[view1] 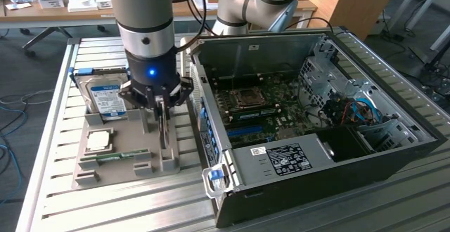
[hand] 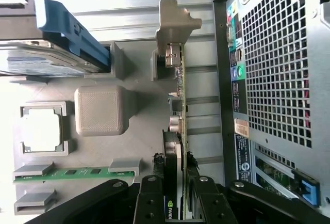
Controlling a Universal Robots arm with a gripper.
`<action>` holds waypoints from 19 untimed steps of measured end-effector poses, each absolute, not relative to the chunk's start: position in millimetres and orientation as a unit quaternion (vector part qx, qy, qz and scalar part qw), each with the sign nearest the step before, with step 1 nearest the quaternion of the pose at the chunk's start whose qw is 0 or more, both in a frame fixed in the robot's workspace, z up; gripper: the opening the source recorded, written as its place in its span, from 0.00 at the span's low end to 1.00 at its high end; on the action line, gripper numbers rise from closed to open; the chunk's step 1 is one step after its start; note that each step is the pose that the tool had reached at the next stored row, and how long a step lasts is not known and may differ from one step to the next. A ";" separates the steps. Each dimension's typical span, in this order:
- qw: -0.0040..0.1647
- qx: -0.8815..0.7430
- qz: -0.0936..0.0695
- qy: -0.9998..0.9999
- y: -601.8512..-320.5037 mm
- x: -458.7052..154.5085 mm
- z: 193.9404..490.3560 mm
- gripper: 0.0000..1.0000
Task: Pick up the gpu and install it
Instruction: 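Pick up the gpu and move the gpu toward the slot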
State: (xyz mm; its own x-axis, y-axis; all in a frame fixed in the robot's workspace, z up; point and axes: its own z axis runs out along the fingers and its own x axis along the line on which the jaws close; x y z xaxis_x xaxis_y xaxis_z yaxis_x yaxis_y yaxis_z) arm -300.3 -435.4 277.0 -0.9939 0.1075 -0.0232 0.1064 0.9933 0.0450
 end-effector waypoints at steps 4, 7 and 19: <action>0.013 0.054 0.022 0.998 -435.4 -300.3 286.1 0.27; 0.013 0.054 0.022 0.998 -435.4 -300.3 293.4 0.27; 0.013 0.054 0.022 0.998 -435.4 -300.2 324.0 0.27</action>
